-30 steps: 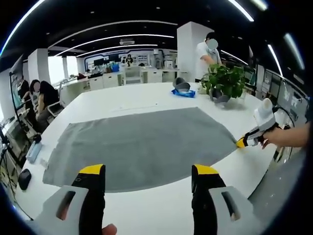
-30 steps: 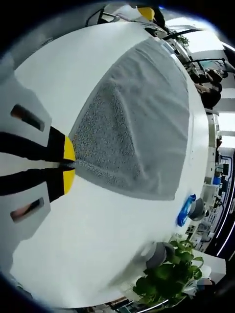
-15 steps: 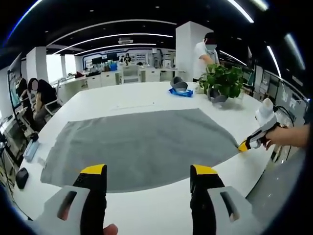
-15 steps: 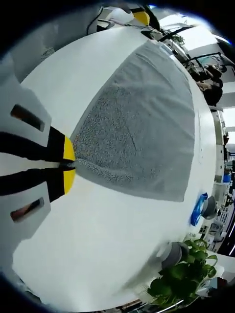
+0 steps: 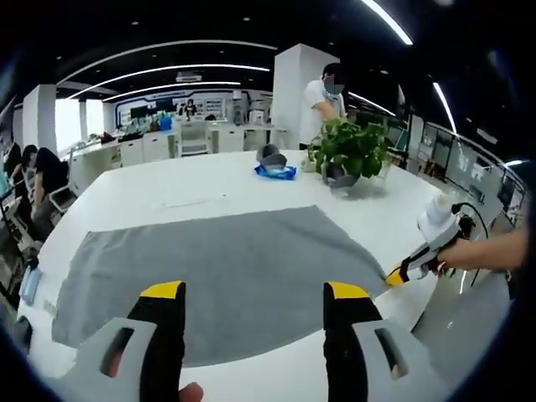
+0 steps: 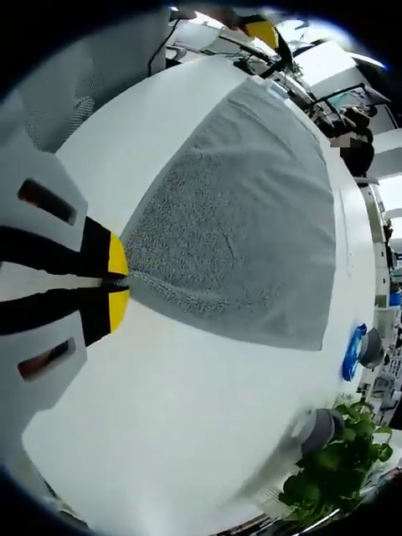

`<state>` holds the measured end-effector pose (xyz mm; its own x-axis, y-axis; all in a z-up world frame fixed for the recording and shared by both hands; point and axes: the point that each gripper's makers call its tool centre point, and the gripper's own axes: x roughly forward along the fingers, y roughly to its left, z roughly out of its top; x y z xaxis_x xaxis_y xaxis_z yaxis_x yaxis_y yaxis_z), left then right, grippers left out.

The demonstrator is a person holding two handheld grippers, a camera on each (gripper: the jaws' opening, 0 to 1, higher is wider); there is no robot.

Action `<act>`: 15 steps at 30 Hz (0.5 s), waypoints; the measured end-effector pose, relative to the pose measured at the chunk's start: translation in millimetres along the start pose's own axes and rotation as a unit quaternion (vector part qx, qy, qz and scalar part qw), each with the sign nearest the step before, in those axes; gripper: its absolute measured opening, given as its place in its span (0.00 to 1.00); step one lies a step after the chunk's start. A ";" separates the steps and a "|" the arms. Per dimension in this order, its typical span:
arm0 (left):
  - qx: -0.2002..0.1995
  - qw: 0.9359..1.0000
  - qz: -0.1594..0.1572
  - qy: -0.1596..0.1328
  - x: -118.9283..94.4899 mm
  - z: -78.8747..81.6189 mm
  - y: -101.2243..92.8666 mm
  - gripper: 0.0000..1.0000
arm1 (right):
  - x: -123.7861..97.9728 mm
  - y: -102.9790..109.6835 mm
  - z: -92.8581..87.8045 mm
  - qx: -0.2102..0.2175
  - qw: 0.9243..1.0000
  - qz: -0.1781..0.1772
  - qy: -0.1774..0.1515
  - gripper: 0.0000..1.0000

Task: Fold the towel on the table until its edges align and the towel forms a compact rectangular stack.

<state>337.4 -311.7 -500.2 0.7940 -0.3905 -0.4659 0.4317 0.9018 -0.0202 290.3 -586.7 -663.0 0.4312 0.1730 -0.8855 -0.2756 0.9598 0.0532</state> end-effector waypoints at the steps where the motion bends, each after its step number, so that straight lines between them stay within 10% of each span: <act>1: 0.005 1.000 -0.005 -0.005 3.3 6.9 -4.3 0.68 | -0.3 0.2 -0.4 0.000 1.000 0.001 0.002 0.01; 15: 0.065 0.992 -0.099 -0.038 76.9 91.7 -82.4 0.64 | -2.5 0.3 -4.9 -0.001 1.000 -0.009 0.008 0.01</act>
<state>402.1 -433.1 -453.3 0.7162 -0.5753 -0.3951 0.6302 0.7763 0.0121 284.9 -587.9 -663.1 0.4227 0.1524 -0.8934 -0.2700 0.9622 0.0364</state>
